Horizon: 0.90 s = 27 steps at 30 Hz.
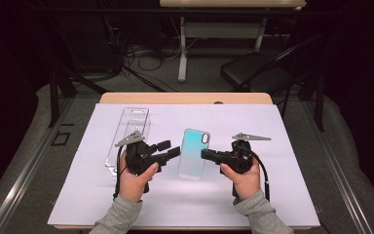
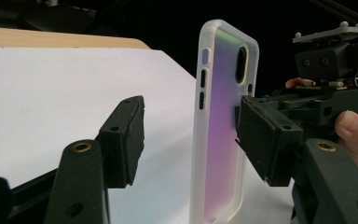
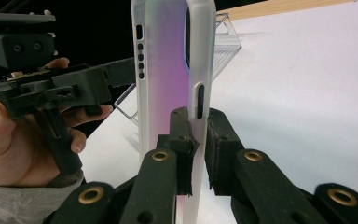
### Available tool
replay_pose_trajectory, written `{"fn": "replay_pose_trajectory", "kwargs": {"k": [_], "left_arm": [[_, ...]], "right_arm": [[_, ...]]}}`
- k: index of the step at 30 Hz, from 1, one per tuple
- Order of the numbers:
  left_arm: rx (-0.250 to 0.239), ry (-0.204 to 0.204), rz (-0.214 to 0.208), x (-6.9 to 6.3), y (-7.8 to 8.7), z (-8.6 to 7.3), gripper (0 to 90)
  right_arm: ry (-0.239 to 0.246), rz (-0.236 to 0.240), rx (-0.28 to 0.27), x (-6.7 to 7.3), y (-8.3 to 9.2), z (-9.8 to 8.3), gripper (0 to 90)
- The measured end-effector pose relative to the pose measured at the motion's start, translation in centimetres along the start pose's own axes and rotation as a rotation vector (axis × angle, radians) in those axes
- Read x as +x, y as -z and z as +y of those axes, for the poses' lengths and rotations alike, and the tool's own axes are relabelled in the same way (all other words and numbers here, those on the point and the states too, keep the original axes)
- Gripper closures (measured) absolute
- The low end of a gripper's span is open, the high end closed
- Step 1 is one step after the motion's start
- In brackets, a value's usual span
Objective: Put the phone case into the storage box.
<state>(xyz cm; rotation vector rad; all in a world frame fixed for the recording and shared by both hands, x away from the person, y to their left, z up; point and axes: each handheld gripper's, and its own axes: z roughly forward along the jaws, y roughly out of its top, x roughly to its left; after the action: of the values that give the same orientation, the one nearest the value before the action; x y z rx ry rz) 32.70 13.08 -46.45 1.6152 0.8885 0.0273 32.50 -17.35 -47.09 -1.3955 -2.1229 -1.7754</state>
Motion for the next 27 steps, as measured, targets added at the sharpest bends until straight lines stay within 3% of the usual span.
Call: {"fn": "replay_pose_trajectory", "kwargs": {"k": [16,27], "left_arm": [[0.015,-0.048,0.103,0.23,0.27,0.26,32.1],[0.040,-0.060,0.135,0.35,0.31,0.32,31.6]], "right_arm": [[0.034,-0.046,-0.009,0.06,0.01,-0.08,82.2],[0.062,-0.081,-0.017,0.21,-0.03,-0.20,82.2]]}}
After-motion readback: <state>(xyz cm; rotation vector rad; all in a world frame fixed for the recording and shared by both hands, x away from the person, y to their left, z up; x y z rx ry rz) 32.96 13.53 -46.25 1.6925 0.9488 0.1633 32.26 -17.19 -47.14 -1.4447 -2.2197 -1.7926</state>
